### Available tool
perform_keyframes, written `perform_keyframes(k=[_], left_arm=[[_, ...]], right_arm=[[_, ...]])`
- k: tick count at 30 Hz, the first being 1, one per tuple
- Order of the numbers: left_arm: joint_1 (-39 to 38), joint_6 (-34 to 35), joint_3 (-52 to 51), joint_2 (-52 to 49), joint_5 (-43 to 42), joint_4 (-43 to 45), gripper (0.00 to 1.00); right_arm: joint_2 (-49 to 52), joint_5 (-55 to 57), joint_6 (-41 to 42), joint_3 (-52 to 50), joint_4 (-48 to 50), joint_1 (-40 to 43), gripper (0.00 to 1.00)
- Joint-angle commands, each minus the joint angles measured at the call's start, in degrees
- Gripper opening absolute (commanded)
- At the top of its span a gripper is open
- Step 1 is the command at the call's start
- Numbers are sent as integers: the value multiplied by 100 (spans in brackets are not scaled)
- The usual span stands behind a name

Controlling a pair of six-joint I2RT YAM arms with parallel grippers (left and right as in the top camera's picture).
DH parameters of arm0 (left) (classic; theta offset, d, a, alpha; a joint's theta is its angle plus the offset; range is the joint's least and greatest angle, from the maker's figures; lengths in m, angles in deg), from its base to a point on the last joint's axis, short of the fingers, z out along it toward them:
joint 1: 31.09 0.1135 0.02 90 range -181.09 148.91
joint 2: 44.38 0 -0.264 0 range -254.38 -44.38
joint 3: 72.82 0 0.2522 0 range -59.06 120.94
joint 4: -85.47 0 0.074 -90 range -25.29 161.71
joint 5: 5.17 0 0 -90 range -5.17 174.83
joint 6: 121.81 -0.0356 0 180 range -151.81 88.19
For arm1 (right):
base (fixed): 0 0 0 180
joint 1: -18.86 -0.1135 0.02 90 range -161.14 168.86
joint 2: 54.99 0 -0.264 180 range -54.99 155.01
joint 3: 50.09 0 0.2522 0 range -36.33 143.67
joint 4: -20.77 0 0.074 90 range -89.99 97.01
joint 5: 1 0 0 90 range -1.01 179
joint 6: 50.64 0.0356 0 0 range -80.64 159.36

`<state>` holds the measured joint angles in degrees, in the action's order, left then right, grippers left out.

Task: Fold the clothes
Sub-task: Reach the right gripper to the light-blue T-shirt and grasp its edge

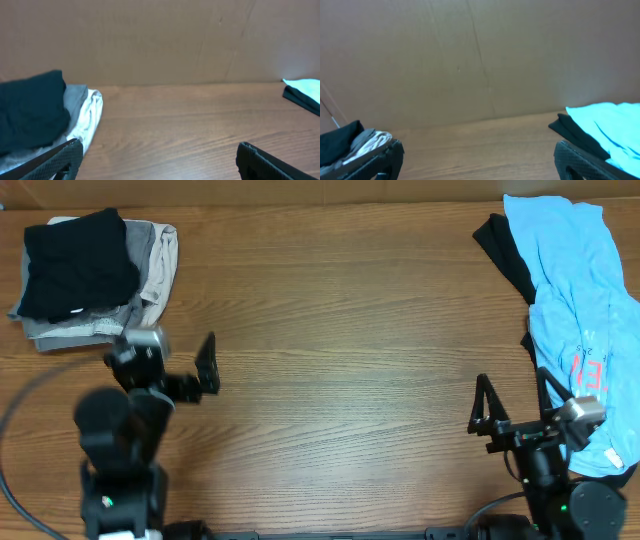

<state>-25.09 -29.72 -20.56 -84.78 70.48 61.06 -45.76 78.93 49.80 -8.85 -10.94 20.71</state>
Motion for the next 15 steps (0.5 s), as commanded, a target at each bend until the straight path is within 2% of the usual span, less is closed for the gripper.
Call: perform_keyframes(k=[1,5,9,15], left_arm=[[-17,-350,1399,-793,-122,-544,100],[-17,-584,3099,-2048,-503,-1858,100],[-17,-649,4030,-2870,-695,-2640,100],[-28,-710,5139,-4026,-807,-3624,100]], right_arm=[[590,-55,-48,905,-337,15,100],[1832,-59,-46,2326,-1353,15,100],[2809,-74,-48,3383,-2236,15,100],[4728,-76,-264,5265,-4116,15,100]])
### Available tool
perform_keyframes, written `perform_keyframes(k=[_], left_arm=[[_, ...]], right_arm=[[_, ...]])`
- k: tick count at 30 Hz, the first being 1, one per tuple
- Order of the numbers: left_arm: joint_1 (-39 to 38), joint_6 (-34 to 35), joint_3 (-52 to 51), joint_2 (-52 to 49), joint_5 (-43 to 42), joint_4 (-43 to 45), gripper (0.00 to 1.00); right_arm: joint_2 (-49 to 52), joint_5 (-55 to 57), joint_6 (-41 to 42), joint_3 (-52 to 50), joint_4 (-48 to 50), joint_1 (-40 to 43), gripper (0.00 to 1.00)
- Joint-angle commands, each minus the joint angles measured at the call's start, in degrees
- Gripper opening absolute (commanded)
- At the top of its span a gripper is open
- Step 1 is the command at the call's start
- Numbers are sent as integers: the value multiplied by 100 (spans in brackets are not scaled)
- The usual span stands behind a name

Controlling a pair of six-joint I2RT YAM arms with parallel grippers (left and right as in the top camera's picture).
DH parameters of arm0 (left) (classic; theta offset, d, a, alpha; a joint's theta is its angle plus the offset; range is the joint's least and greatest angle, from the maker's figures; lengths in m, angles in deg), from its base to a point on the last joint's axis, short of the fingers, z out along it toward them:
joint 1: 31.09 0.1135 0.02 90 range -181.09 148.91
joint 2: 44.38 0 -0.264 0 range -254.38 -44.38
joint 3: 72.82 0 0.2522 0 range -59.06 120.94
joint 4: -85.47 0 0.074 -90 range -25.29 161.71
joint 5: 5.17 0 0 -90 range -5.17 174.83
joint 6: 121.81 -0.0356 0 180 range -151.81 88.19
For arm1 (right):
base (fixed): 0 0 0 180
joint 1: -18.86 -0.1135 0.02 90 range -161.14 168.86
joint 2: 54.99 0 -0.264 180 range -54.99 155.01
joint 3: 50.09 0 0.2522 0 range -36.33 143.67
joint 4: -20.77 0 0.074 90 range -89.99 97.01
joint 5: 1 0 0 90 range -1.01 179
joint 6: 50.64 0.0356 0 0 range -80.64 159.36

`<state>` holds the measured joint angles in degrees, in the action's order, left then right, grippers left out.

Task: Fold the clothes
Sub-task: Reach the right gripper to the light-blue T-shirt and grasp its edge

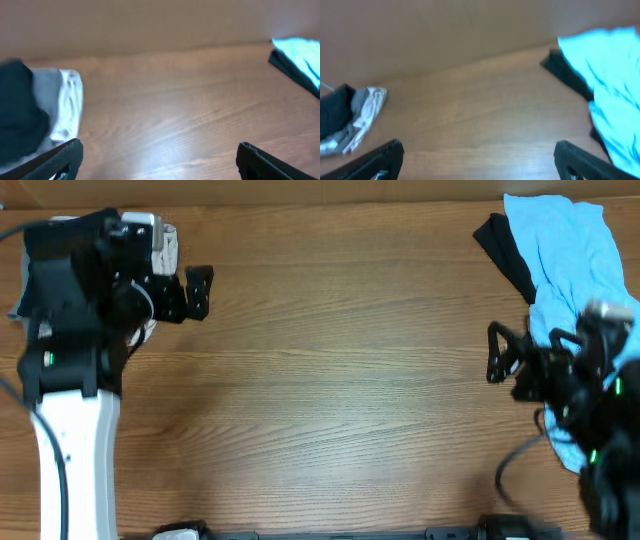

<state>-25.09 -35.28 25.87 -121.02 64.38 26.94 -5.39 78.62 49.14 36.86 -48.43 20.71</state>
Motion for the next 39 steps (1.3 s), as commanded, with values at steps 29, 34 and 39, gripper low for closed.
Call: perform_keyframes(k=[29,34,39], left_arm=[[-46,-538,706,-2820,-953,-337,100],[-46,-509,706,-2820,-894,-142,100],[-74,-511,706,-2826,-586,-96,100]], right_arm=[[5007,737,-44,1908,-717,138,99],[5147,1528,44,1908,50,466,100],[5521,2151,20,1908,605,811,100]])
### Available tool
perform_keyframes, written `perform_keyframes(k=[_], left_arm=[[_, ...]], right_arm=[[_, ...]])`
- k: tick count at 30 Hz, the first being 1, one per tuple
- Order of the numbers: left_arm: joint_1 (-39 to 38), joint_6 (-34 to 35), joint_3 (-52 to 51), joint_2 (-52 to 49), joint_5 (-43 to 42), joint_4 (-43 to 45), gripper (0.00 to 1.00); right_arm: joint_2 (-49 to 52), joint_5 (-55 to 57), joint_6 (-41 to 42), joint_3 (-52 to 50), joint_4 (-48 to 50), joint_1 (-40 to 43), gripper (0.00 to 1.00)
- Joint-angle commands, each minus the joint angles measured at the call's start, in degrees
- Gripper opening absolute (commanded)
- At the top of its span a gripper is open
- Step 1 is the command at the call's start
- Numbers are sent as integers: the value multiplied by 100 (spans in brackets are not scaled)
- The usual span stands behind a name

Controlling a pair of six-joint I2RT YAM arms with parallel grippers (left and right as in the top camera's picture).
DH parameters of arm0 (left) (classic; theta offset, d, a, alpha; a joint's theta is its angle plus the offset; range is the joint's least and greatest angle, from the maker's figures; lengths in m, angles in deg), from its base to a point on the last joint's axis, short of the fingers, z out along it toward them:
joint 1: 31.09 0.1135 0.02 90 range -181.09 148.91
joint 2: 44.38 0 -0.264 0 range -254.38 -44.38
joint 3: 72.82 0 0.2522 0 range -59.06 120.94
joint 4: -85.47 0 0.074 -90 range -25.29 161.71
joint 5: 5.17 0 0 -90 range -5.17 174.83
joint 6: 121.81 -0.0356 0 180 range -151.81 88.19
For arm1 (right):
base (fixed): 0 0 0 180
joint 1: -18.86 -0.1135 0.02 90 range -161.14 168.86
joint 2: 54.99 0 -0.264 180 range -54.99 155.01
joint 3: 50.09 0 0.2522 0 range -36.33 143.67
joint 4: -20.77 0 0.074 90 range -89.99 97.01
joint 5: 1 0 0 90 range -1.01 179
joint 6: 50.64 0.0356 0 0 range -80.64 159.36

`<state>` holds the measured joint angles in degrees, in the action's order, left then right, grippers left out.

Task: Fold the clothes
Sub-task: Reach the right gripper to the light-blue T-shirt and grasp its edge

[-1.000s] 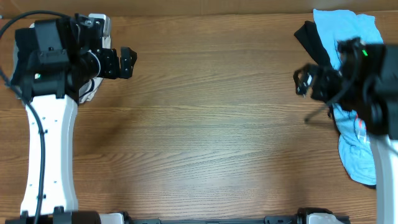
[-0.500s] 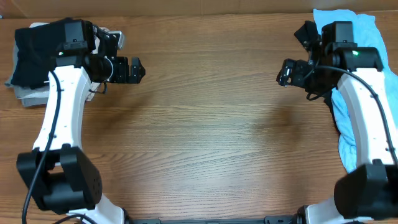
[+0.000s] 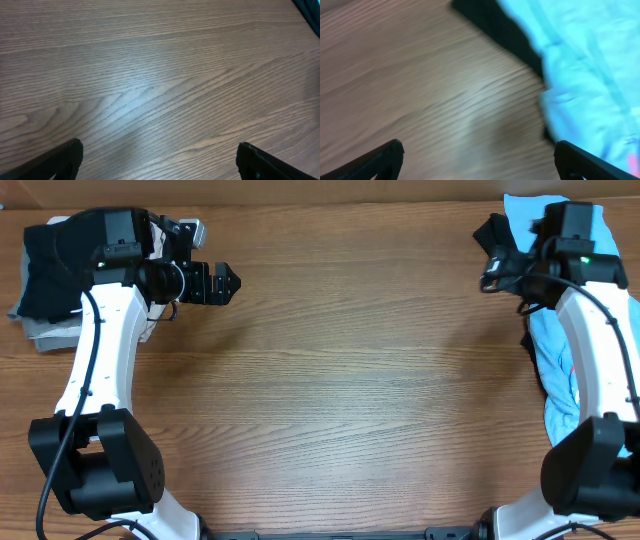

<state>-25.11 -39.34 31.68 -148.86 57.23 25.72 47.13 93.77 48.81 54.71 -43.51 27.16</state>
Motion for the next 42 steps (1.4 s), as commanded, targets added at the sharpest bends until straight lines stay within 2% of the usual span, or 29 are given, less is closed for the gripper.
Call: perform_keyframes(k=[1,11,19,23,28,29,33,35,42], left_arm=[[-79,-105,125,-42,179,26,100],[-114,-105,125,-42,269,24,100],[-114,-105,125,-42,271,46,100],[-114,-105,125,-42,271,61,100],[-114,-107,125,-42,273,70,97],[-114,-107,125,-42,273,81,96],[-114,-107,125,-42,273,103,93],[-114,-107,125,-42,275,118,91],[-111,-101,125,-42,264,249,82]], right_arm=[[348,741,52,122,186,229,100],[1097,955,-271,116,337,678,95],[1598,935,-267,116,92,752,75],[1755,933,-264,72,83,761,71],[1759,935,-264,7,223,780,55],[1759,935,-264,7,236,787,49],[1759,975,-173,7,236,852,15],[1757,975,-59,9,219,896,4],[1683,898,-9,245,-192,903,4]])
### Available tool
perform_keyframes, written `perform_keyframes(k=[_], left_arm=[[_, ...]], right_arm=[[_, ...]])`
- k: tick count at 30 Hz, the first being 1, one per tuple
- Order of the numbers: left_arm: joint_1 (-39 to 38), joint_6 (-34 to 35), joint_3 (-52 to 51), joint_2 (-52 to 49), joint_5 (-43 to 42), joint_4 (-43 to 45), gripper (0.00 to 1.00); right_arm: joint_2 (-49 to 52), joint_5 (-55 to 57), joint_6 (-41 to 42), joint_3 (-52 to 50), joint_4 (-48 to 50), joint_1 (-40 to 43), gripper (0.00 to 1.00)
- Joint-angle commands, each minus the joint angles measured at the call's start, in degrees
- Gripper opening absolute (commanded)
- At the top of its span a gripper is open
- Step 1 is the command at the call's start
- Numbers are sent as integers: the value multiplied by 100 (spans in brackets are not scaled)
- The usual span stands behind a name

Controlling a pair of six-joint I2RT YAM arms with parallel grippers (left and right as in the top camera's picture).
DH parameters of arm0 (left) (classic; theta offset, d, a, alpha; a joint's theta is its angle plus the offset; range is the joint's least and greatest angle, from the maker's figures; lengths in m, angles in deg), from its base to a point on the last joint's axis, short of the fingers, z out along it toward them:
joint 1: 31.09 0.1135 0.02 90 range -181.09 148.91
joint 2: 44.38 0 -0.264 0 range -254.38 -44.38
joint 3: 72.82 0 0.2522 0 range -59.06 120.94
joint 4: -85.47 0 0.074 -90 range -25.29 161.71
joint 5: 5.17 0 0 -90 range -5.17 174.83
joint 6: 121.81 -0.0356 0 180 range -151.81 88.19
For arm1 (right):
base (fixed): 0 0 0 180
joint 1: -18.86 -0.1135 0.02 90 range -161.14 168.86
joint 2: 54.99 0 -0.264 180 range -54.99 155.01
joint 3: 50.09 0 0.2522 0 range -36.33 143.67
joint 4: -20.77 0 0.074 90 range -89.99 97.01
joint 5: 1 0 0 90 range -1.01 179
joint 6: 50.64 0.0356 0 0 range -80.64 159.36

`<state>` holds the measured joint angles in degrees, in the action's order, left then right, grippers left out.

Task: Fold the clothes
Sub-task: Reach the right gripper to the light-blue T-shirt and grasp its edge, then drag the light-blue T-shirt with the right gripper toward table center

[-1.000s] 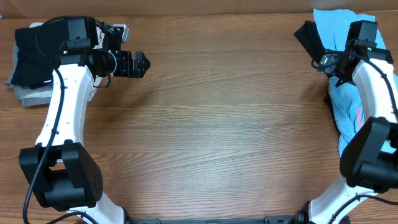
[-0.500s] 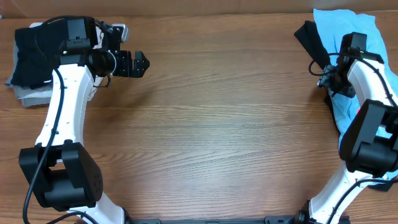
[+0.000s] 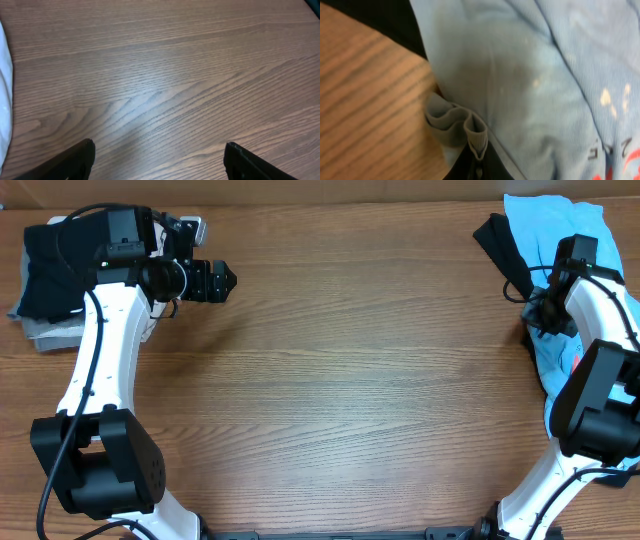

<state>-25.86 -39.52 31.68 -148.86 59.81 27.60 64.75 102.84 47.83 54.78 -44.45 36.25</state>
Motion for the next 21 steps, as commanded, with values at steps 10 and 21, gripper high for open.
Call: perform_keyframes(k=[10,21], left_arm=[[-33,153,400,-39,-33,212,81],[201,271,501,-39,-4,199,82]], right_arm=[[-817,-1788,216,2031,-1871,-409,4],[-1034,-2682,203,2441,-2734,-2522,4]])
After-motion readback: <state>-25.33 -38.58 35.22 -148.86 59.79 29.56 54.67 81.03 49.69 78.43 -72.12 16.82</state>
